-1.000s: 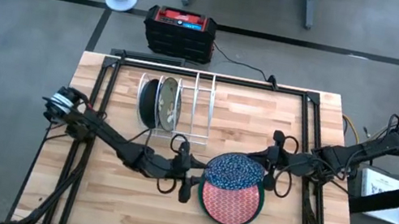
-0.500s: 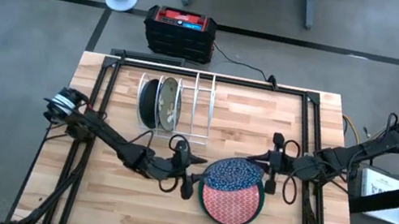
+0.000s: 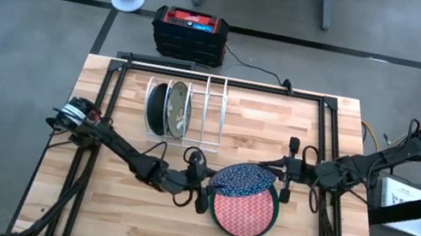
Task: Sort dishes
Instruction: Put the blue pattern plate into the white dish rack
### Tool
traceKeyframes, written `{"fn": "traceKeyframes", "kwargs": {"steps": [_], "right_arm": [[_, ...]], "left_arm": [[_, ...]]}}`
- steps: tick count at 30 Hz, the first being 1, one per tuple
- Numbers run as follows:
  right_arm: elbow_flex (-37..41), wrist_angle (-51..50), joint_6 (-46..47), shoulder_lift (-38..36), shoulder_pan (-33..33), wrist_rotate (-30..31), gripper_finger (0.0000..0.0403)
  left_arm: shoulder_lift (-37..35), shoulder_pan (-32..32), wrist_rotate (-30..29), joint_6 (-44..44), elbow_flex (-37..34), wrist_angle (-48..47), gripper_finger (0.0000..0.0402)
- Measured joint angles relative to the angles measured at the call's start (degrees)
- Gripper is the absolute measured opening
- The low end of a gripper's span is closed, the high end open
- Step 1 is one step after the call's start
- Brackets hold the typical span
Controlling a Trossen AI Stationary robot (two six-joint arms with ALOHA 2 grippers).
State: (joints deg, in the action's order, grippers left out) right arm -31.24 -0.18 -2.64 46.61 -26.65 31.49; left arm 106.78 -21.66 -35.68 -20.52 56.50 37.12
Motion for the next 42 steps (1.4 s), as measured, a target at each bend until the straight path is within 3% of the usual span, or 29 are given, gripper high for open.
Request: {"fn": "traceKeyframes", "kwargs": {"steps": [6,8,15,24,33,42], "right_arm": [[0.0,1.0,0.6,-0.1,-0.1,-0.8,0.0000],[0.0,0.9,0.1,-0.1,-0.1,-0.2,0.0001],[0.1,0.4,2.7,0.0,-0.1,-0.4,0.0010],[-0.2,-0.4,7.7,-0.1,-0.1,-0.2,0.0111],[-0.3,-4.2,11.3,-3.5,0.0,3.7,0.0185],[-0.3,-13.7,17.7,-10.3,0.0,4.1,0.0203]], "left_arm": [[-0.1,0.0,-4.0,2.6,1.5,-0.2,0.0039],[-0.1,0.1,-5.7,2.6,1.5,-0.5,0.0019],[-0.1,-0.9,-8.5,2.8,1.5,-0.5,0.0020],[-1.0,-3.6,-14.4,4.0,1.6,-0.2,0.0018],[-4.9,-6.9,-23.5,5.8,1.6,-3.6,0.0017],[-11.3,-10.6,-36.8,10.4,1.8,-6.8,0.0017]]}}
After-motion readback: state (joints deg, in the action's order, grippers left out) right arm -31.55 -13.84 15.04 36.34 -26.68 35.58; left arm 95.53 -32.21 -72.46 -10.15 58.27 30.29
